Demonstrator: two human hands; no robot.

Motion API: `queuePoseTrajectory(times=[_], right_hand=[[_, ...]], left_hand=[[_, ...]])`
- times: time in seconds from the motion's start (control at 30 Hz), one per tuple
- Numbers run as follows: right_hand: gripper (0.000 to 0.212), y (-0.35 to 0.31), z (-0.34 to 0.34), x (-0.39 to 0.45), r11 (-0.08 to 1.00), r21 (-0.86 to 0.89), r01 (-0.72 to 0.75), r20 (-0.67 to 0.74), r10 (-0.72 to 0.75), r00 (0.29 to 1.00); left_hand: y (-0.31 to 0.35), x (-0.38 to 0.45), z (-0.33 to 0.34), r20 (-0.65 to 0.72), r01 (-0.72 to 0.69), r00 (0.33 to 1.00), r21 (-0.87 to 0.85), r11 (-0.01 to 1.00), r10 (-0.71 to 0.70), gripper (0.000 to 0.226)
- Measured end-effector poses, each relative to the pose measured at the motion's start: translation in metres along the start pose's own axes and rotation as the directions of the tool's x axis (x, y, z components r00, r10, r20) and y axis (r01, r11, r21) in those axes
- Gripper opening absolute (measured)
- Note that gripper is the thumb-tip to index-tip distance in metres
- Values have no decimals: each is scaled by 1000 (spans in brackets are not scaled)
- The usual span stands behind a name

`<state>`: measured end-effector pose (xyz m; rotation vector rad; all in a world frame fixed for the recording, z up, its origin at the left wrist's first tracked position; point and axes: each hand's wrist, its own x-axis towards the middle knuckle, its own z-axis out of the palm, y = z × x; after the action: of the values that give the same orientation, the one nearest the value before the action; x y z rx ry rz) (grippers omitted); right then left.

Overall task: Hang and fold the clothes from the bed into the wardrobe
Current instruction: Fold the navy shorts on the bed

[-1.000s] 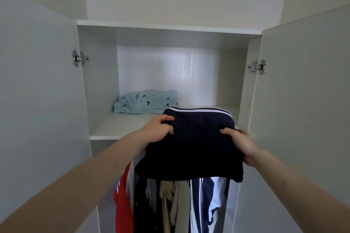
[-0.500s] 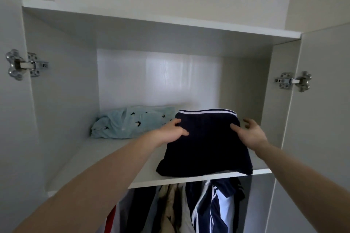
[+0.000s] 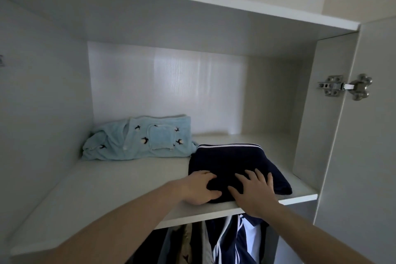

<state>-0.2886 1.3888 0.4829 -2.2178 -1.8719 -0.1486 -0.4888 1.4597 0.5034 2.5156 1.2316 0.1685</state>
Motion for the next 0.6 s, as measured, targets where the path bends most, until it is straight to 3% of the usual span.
queuePoseTrajectory(times=[0.17,0.27,0.37,0.5,0.6], right_hand=[[65,29,9,47,998,25,-51,33,51,998],[65,42,14,74,998,32,-48,45,47,998],[66,46,21,100,998,47,-35,55,32,998],[68,46,32,139,998,70,-12,77,7,997],[68,45,38,168,997,74,31,93,-38,995]], left_hand=[[-9,31,-7,-142,-39,990,-204,978,9,61],[-37,46,-12,-350,-30,937,-105,994,-9,53],[-69,60,-16,-477,86,878,67,994,-44,61],[-105,74,-12,-510,319,838,172,932,-193,96],[-123,88,-5,-455,366,841,79,927,-293,91]])
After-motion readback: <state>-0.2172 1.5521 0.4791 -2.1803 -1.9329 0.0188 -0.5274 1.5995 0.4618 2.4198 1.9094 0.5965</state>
